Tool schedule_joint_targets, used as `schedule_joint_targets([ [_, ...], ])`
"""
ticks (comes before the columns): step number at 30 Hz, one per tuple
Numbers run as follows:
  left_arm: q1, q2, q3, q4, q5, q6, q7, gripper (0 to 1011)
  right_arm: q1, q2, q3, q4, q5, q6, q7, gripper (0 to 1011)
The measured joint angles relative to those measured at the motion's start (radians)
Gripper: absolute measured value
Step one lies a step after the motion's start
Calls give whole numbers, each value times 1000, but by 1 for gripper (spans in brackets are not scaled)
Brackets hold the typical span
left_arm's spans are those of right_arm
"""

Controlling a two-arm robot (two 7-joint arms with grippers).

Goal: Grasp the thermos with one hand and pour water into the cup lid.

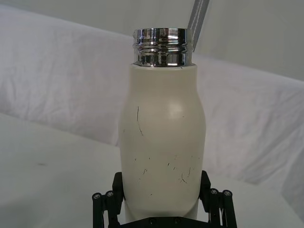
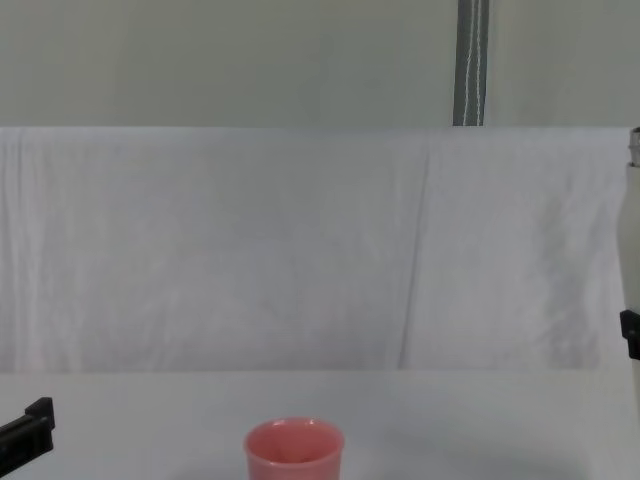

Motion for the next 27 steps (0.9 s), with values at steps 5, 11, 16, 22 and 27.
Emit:
schedule_joint_targets([
  [5,0,0,0,0,0,0,0,1001,20,-1,-7,10,-15,-5,6,950],
  [11,0,0,0,0,0,0,0,1001,60,3,-35,49,-50,-21,18,950],
  [16,0,0,0,0,0,0,0,1001,105,10,-71,91,-96,-33,26,950],
  [22,0,0,0,0,0,0,0,1001,147,17,-108,126,-138,-40,35,950],
  [27,0,0,0,0,0,0,0,1001,171,35,-140,139,-194,-45,35,950],
])
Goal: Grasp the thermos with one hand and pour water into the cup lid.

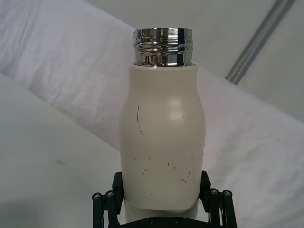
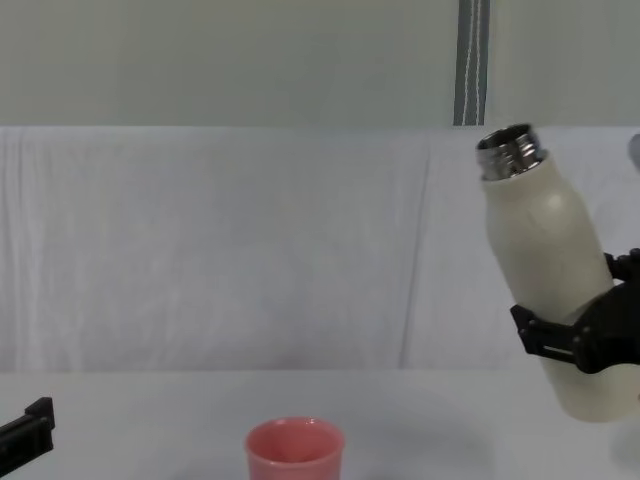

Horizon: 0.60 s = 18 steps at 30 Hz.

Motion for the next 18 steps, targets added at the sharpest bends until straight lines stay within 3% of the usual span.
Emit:
schedule_joint_targets([
  [18,0,0,0,0,0,0,0,1001,-26,66,-52,-48,-166,-5,-35,950],
])
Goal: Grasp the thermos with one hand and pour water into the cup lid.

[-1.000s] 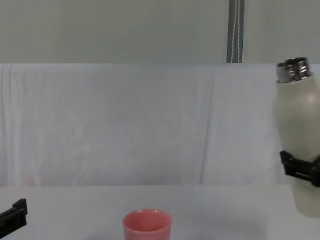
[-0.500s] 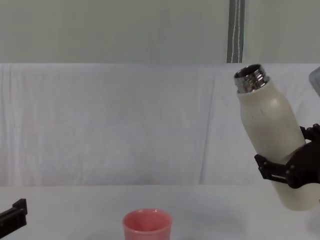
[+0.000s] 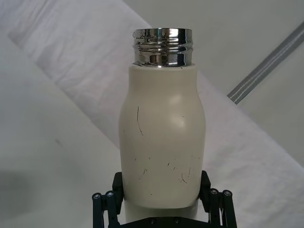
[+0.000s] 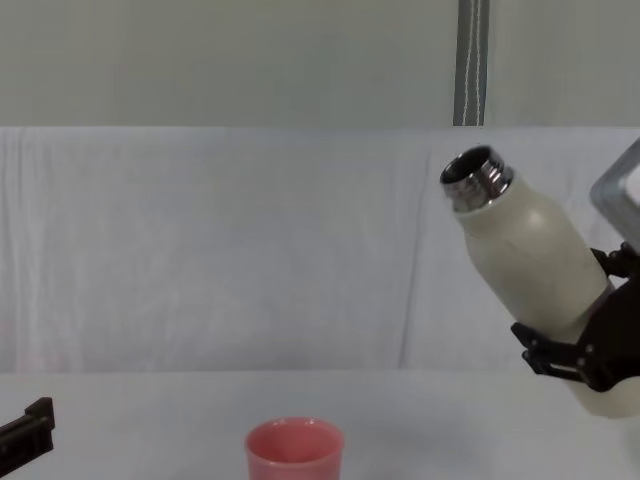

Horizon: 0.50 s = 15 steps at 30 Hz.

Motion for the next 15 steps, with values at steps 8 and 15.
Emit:
schedule_joint_targets([
  [8,0,0,0,0,0,0,0,1001,-7,19,-33,-3,-79,3,-15,950],
  [15,0,0,0,0,0,0,0,1001,9,34,-72,13,-155,8,-26,950],
])
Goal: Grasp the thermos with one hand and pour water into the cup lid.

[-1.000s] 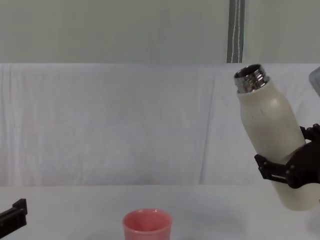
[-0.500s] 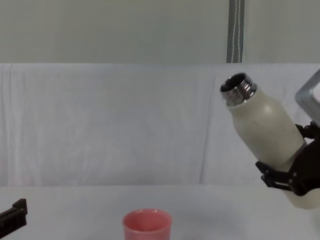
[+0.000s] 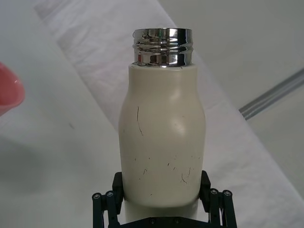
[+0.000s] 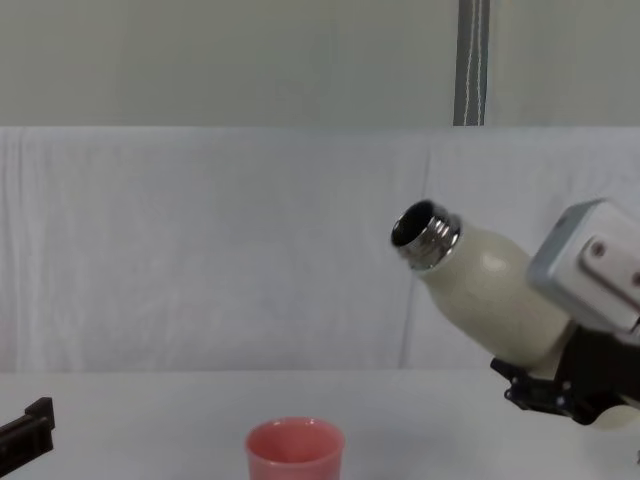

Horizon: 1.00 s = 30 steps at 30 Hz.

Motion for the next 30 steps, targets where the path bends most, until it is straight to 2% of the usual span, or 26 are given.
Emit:
schedule_joint_targets([
  [5,0,0,0,0,0,0,0,1001,15,12,-34,11,-62,6,-9,950],
  [10,0,0,0,0,0,0,0,1001,25,18,-58,18,-103,12,-15,950],
  [22,0,0,0,0,0,0,0,1001,65,38,-131,42,-183,17,1,950],
  [30,0,0,0,0,0,0,0,1001,85,41,-166,57,-214,28,12,950],
])
